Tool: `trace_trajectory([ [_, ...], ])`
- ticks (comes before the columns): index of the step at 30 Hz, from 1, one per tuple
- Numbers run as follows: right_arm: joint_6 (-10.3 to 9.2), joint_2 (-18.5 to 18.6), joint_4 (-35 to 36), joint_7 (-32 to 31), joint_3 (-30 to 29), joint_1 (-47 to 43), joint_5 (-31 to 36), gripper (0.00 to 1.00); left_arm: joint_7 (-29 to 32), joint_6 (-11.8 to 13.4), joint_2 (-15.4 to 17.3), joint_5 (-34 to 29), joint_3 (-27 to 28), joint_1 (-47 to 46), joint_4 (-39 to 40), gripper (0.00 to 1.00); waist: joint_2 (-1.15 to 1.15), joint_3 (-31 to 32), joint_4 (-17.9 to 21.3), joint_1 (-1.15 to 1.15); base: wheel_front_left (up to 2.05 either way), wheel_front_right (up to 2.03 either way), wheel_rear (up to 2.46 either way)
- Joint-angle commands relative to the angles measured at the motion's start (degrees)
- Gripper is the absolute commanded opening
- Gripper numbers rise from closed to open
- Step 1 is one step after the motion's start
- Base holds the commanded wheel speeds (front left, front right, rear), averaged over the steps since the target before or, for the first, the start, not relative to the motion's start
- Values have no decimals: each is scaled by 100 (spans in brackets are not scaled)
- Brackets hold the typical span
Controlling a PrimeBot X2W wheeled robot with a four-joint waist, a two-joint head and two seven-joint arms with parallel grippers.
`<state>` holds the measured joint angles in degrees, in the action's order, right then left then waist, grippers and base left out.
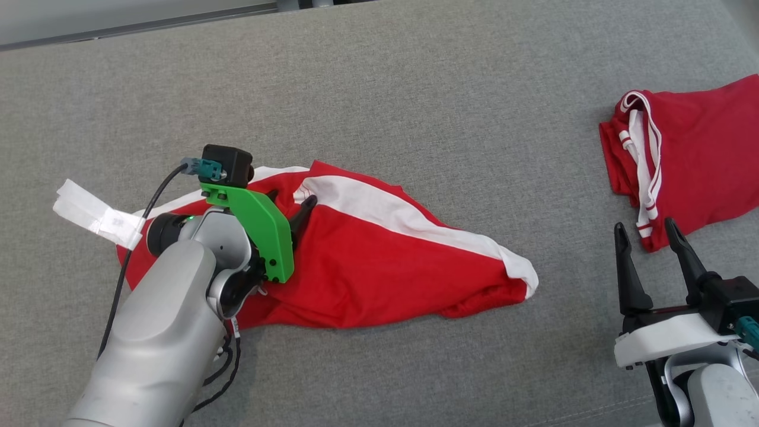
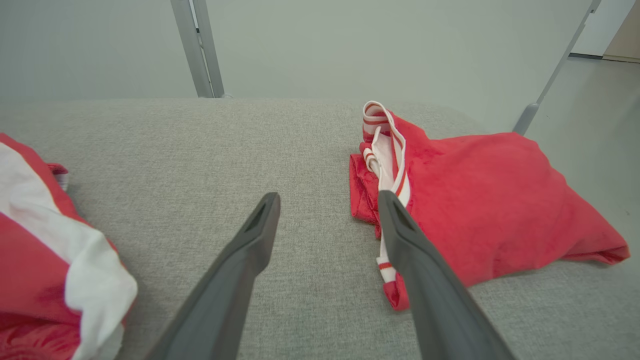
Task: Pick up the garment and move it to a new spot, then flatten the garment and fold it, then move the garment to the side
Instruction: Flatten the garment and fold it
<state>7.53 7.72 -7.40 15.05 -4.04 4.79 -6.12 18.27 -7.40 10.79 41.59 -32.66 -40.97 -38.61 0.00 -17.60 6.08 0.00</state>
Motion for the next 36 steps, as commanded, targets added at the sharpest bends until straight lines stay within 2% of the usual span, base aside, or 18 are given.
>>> trace_trajectory([
  [1,-9,-22,12,15,-12,-4,-1,100,4,-17,73,39,-71,-67,-62,100,0,-32,66,0,0,0,0],
  [12,-9,-35,-34,15,-55,-77,14,100,-424,-16,113,46,-397,-191,-125,100,0,170,-53,0,0,0,0],
  [21,-9,-45,-18,15,-30,-59,-3,100,-326,-16,-37,61,-639,-204,127,100,0,148,-139,0,0,0,0],
  [36,-9,-16,-92,15,35,-47,-42,100,-437,-1,-63,214,-588,-455,-512,99,0,114,41,0,0,0,0],
])
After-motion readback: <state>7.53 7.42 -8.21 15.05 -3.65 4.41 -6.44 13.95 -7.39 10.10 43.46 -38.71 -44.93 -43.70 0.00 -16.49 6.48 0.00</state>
